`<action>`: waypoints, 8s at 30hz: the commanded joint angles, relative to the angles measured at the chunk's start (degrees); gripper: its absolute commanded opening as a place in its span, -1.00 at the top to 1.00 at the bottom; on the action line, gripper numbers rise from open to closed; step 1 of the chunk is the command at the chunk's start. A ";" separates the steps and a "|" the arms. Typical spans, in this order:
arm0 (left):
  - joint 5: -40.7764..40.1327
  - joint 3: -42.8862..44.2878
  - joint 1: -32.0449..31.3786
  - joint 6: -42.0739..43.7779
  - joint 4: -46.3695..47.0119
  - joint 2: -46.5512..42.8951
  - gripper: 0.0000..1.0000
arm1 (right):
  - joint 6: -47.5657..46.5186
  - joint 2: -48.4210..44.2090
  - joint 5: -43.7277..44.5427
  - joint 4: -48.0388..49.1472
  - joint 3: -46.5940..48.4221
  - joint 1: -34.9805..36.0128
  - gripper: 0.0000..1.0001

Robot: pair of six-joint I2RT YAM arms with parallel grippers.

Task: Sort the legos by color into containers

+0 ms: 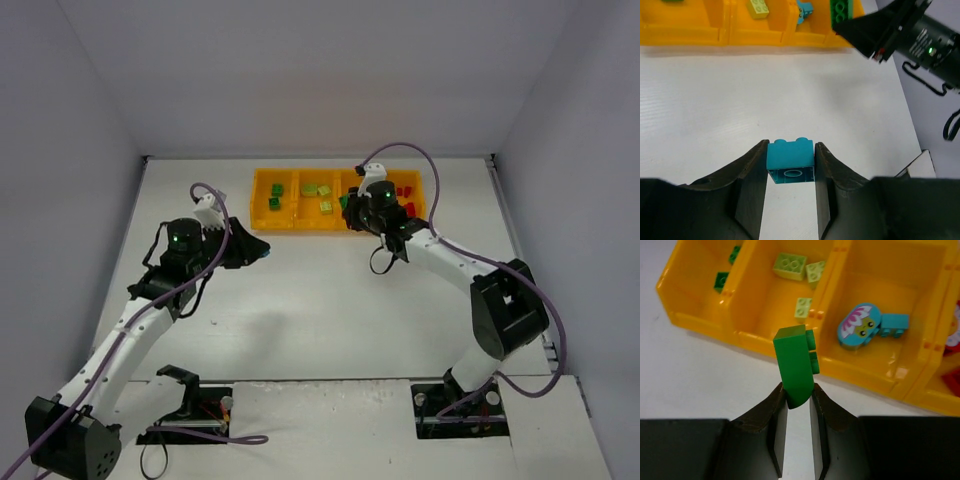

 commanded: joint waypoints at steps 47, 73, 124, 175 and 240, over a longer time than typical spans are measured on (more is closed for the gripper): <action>-15.35 5.00 0.38 0.92 -27.21 -20.18 1.00 | -9.77 40.20 -16.88 7.14 51.04 6.39 0.11; -3.05 4.91 0.47 -10.85 2.66 -3.24 1.00 | -11.61 0.76 -29.54 11.36 11.60 5.77 -0.09; 3.46 12.47 -6.91 -27.73 32.21 18.85 1.00 | -9.42 -8.22 -23.21 12.15 6.75 9.37 0.04; -29.94 -0.18 -0.06 5.84 -14.11 -19.47 -0.75 | -0.80 19.27 0.52 -4.38 26.15 -7.32 0.55; -37.77 23.02 -0.15 10.32 -39.16 -16.22 -0.95 | -1.77 -61.66 5.88 -33.46 -1.43 -19.19 -1.00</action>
